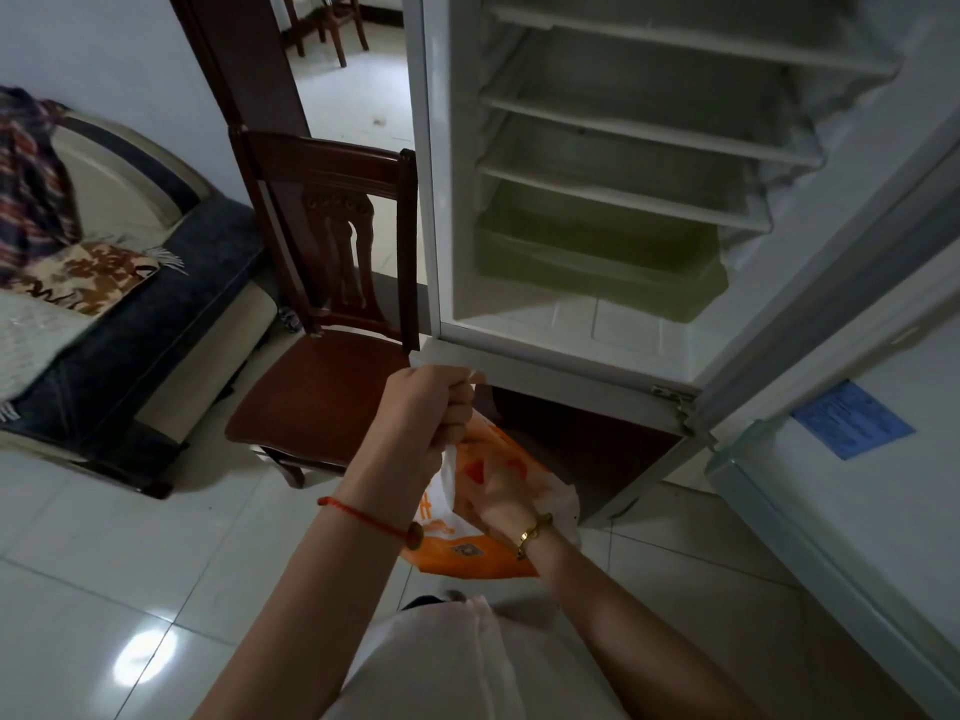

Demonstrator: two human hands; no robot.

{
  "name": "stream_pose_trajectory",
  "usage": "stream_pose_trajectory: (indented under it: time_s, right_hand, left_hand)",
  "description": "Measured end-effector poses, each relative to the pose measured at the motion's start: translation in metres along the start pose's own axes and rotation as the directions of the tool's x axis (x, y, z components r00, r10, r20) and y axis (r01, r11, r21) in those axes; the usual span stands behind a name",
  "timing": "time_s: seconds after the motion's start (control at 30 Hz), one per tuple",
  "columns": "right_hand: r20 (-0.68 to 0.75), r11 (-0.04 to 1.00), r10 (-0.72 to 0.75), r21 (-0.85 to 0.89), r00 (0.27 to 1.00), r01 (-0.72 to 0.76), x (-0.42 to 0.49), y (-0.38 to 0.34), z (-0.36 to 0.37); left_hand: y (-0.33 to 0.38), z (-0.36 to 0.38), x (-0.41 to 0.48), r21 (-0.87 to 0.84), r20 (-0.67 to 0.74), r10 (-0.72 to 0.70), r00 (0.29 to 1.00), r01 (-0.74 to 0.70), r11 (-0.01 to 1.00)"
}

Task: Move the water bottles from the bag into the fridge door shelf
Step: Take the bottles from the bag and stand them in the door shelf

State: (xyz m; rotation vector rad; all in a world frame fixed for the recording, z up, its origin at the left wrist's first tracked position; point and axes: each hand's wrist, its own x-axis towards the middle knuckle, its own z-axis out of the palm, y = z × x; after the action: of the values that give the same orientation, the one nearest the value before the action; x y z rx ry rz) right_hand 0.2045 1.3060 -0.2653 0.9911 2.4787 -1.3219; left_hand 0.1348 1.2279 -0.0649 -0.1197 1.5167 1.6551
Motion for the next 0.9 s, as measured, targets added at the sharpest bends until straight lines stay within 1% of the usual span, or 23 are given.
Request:
stream_pose_trajectory:
  time_s: [0.17,0.27,0.33,0.4,0.47,0.53,0.6,0.7,0.8,0.9]
  right_hand:
    - [-0.071,0.995,-0.059,0.081,0.996,0.064,-0.010,-0.010,-0.017]
    - [-0.136,0.983,-0.031,0.174,0.990,0.055,-0.023,-0.014,-0.035]
    - [-0.213,0.989,-0.030,0.136,0.977,0.060,-0.034,-0.015,-0.054]
    - [-0.308,0.993,-0.077,0.058,0.948,0.099,-0.049,-0.014,-0.076]
    - [-0.384,0.990,-0.121,0.022,0.915,0.140,-0.062,-0.010,-0.096]
    - [-0.446,0.994,-0.090,0.020,0.891,0.111,-0.073,-0.004,-0.111]
    - [-0.536,0.998,-0.034,0.026,0.844,0.057,-0.084,0.004,-0.122]
    - [-0.671,0.997,-0.029,0.034,0.741,0.069,-0.107,0.007,-0.137]
    - [-0.758,0.998,-0.048,-0.004,0.650,0.069,-0.127,0.007,-0.151]
    - [-0.823,0.999,-0.039,-0.021,0.566,0.037,-0.145,0.010,-0.167]
  left_hand:
    - [0.009,0.001,0.007,-0.022,0.025,0.033,0.999,-0.032,0.999]
    - [0.011,0.010,0.007,-0.007,0.066,0.035,0.997,-0.034,0.999]
    - [0.009,0.019,0.005,0.023,0.104,0.034,0.994,-0.037,0.999]
    - [0.003,0.027,0.004,0.039,0.127,0.032,0.991,-0.037,0.999]
    - [-0.002,0.033,0.004,0.050,0.141,0.031,0.989,-0.039,0.998]
    - [-0.006,0.040,0.005,0.066,0.151,0.023,0.988,-0.034,0.997]
    - [-0.009,0.049,0.005,0.081,0.174,0.005,0.985,-0.019,0.997]
    - [-0.013,0.066,0.004,0.122,0.219,0.004,0.976,-0.031,0.992]
    - [-0.014,0.080,0.001,0.153,0.273,-0.011,0.962,-0.032,0.988]
    - [-0.012,0.090,-0.002,0.157,0.339,-0.056,0.939,0.003,0.988]
